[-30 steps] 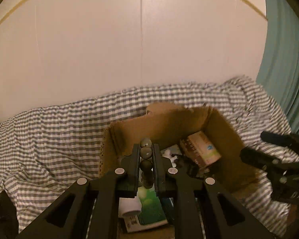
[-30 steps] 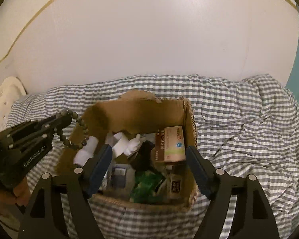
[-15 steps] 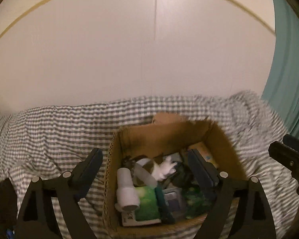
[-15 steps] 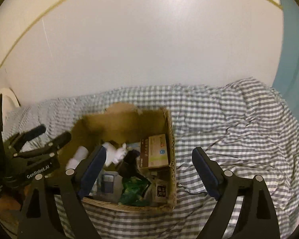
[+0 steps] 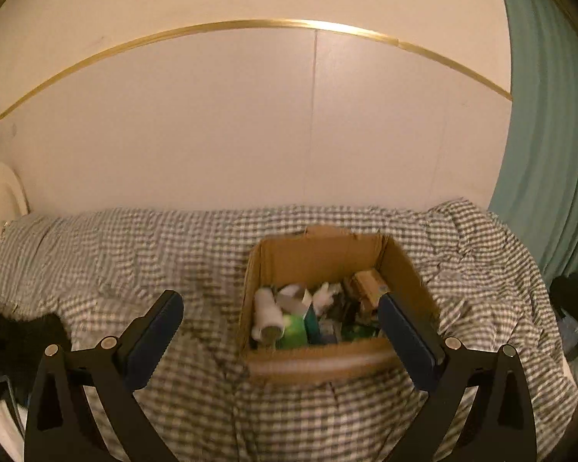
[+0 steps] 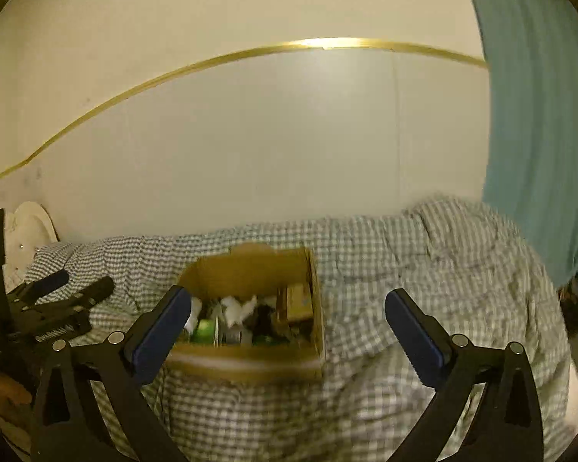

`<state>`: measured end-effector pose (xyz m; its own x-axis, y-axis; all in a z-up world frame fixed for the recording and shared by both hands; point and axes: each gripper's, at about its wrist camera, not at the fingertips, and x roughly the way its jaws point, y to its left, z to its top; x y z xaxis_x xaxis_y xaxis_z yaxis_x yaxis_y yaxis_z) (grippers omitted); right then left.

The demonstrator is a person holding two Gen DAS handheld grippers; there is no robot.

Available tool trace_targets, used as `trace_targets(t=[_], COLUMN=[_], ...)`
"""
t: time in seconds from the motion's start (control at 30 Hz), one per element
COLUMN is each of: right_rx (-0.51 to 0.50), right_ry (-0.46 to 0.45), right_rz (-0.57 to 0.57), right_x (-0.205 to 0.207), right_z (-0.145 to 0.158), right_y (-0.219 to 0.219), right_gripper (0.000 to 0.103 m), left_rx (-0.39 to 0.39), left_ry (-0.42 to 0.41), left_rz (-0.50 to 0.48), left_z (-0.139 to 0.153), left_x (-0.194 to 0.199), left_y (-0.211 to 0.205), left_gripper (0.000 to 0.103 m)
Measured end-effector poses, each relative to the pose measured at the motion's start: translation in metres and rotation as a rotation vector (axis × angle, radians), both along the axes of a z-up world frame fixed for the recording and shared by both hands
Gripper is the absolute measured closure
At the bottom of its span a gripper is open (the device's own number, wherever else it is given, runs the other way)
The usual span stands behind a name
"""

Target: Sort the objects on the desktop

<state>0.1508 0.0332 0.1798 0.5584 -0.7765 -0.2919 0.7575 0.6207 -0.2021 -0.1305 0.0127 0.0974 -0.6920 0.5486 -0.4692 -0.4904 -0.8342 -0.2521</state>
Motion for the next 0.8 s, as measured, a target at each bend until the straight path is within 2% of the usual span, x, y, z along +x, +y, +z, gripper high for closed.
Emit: trace_targets(t=[0.13, 0.27, 0.47, 0.6, 0.7, 0.8], right_rx=[0.055, 0.074, 0.114, 0.106, 0.118, 0.106], right_ry=[0.031, 0.057, 0.1, 0.143, 0.124, 0.129], right_rz=[-0.027, -0.029, -0.03, -0.046, -0.05, -0.068], right_x=[-0.012, -0.012, -0.006, 0.001, -0.002, -0.002], right_z=[-0.026, -0.05, -0.09, -0.106, -0.109, -0.11], right_y=[-0.008, -0.009, -0.013, -0.016, -0.016, -0.016], right_gripper=[0.001, 0.001, 0.0, 0.0, 0.0, 0.0], left_rx=[-0.02, -0.042, -0.075, -0.078, -0.041, -0.039], left_ry=[-0.051, -0.086, -0.089, -0.101, -0.1, -0.099], left_rz=[-0.041, -0.031, -0.037, -0.014, 0.0, -0.001], left_z=[-0.021, -0.045, -0.066, -0.072, -0.074, -0.075], left_x=[0.019, 0.032, 0.049, 0.049, 0.049, 0.048], left_y=[0.002, 0.003, 0.001, 0.0, -0.006, -0.005], left_gripper=[0.0, 0.0, 0.0, 0.0, 0.0, 0.0])
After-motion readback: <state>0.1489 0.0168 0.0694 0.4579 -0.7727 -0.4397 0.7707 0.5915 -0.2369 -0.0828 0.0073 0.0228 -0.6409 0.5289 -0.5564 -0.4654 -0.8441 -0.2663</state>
